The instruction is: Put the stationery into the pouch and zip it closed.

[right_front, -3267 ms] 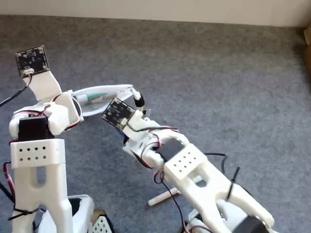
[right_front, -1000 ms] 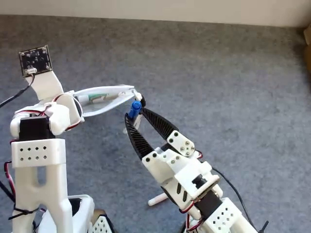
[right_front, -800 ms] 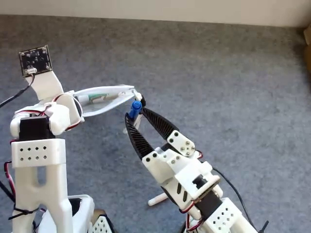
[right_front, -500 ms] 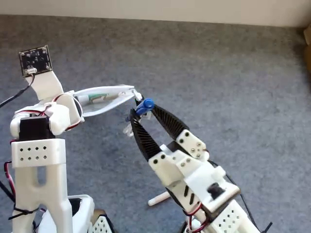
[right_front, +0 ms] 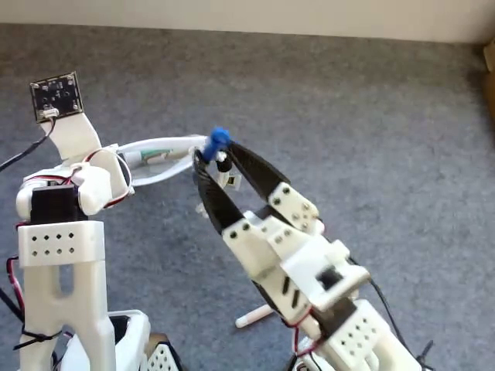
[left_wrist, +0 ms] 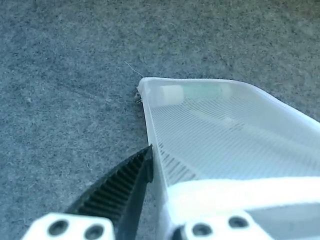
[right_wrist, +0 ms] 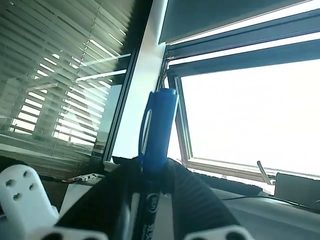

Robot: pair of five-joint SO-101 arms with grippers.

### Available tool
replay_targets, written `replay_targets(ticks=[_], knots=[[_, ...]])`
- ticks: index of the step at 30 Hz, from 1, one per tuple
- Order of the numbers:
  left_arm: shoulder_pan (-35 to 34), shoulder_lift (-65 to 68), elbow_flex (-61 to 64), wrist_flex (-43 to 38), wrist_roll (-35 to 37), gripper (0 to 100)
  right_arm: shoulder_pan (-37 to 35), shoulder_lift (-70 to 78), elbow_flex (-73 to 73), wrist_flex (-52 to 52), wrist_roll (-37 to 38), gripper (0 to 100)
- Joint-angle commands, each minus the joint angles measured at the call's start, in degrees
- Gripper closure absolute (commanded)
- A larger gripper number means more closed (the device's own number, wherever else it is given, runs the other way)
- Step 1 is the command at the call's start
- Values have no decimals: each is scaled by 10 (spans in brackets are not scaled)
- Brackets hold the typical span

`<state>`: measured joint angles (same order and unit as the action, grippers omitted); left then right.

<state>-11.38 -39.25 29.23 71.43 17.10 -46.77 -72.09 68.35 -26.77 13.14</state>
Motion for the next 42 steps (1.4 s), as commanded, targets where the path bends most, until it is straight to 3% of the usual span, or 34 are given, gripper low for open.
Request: replay_targets(ticks=[1,21,31,42], knots=[[13,-15,-3,-12,-4,966,-6,65,-58,-63,-7,995],[0,-15,-3,-12,-4,966,-6,360,-53,-289,-7,995],[1,-16,12,-39,-4,966,-54,385,62,-290,-3,995],[1,-16,12,-40,-4,966,-52,390,80,-286,-3,995]])
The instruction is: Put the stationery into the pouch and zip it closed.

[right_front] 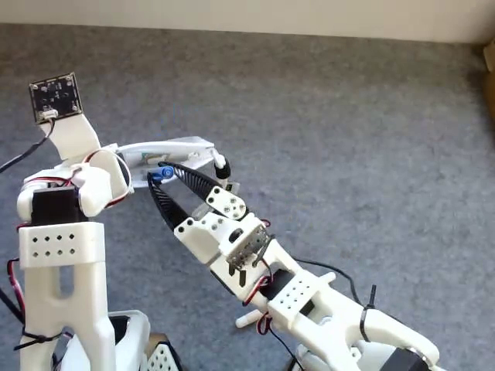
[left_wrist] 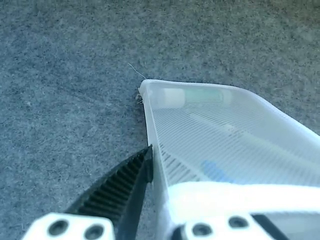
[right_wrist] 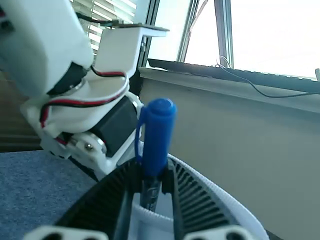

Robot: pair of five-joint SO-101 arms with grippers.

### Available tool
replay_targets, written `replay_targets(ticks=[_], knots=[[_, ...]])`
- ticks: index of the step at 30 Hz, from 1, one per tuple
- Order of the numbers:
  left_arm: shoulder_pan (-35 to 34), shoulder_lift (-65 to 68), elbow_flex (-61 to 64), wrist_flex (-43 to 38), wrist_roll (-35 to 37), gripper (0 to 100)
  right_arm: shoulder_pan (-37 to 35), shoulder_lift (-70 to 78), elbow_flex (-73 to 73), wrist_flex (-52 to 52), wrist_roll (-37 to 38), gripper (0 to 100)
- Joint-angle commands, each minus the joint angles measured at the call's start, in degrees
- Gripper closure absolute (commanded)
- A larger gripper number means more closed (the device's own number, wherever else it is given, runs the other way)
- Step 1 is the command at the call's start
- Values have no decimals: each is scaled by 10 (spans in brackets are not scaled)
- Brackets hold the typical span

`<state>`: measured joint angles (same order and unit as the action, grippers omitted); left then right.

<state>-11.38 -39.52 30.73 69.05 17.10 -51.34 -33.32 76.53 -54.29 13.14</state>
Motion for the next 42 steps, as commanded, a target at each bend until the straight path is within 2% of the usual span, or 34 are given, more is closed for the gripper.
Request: replay_targets(ticks=[1,6,13,17,30,38,42], knots=[[1,-14,-3,-16,-4,966,-7,2,-2,-11,-3,995],[1,-14,-4,-16,-4,966,-8,2,-2,-11,-3,989],[1,-14,-4,-17,-4,966,-9,0,2,15,-3,834],[1,-14,-4,-17,-4,966,-10,0,0,45,-3,833],[0,-14,-4,-17,-4,966,-10,-6,4,43,-4,833],[0,-14,-4,-17,-4,966,-10,-93,46,49,-6,833],[0,-14,-4,-17,-4,966,-10,-123,44,172,-10,833]])
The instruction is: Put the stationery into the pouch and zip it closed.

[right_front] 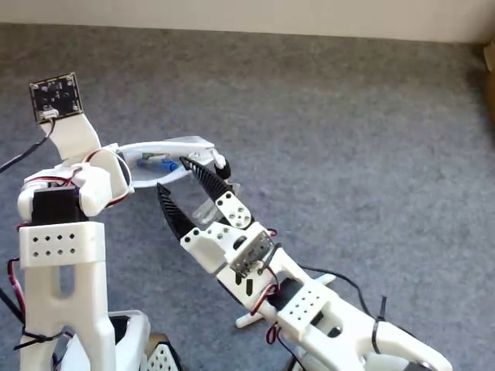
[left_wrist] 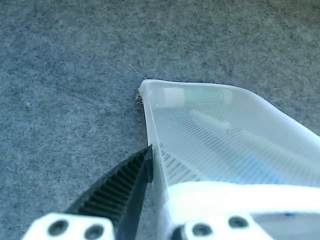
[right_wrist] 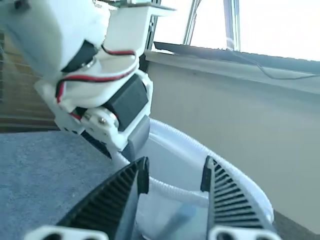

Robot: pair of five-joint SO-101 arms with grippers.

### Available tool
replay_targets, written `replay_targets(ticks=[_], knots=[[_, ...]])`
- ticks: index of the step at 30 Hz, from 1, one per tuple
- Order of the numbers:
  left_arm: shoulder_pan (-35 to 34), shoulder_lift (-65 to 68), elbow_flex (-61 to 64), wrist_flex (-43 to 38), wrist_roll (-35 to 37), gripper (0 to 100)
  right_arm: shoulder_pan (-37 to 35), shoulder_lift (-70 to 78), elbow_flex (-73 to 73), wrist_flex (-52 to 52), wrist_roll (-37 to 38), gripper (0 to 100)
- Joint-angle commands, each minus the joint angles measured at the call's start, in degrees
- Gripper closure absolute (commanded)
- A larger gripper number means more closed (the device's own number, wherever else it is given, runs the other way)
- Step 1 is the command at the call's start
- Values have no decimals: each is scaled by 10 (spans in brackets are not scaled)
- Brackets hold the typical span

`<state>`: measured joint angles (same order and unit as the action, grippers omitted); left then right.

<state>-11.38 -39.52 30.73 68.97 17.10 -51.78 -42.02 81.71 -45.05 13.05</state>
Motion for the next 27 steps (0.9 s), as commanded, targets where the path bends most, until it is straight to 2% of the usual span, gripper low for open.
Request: replay_targets(ticks=[1,5,13,19,27], knots=[[0,-14,-4,-16,-4,966,-6,-44,-16,111,-22,833],[0,-14,-4,-16,-4,966,2,-85,-73,244,-84,833],[0,-14,-4,-16,-5,966,77,-176,-225,558,-174,833],[0,-14,-4,-16,-5,966,99,-204,-297,761,-180,833],[0,-14,-4,-16,-5,966,159,-240,-297,951,-182,833]])
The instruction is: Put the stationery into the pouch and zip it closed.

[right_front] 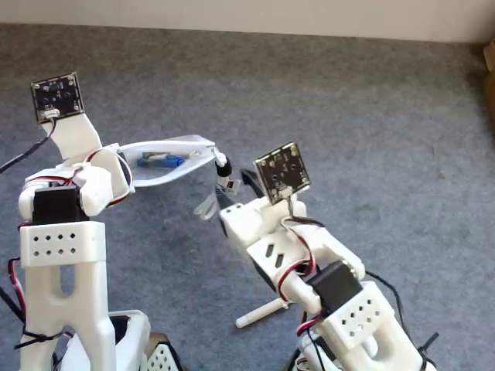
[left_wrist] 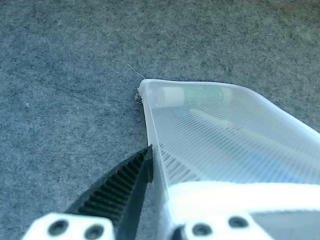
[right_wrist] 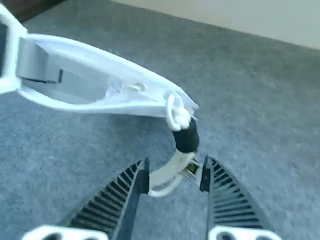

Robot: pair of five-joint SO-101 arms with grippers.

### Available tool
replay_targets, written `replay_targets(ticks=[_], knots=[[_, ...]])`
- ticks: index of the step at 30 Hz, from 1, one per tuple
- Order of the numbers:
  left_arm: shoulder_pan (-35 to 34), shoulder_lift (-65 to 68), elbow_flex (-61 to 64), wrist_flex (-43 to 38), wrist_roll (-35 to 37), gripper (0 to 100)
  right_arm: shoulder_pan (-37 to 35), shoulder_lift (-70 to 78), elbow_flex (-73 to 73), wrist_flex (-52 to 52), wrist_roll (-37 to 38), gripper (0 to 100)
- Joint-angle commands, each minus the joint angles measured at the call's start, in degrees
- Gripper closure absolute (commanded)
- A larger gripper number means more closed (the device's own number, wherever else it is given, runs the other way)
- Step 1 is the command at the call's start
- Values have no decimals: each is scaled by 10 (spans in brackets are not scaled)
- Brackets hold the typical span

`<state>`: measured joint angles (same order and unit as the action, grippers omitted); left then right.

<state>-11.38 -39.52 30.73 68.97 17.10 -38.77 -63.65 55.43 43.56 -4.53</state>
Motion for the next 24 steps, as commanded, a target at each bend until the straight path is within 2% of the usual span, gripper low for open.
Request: replay_targets(ticks=[1,7,17,20,24], knots=[[0,-14,-4,-16,-5,966,38,-27,-34,88,-6,833],[0,-14,-3,-16,-5,966,86,-46,-7,176,-7,833],[0,-14,-3,-16,-5,966,145,-89,229,75,-7,833],[0,-14,-3,-16,-5,966,161,-94,263,75,-10,833],[0,-13,-3,-16,-5,966,167,-93,252,124,-67,833]])
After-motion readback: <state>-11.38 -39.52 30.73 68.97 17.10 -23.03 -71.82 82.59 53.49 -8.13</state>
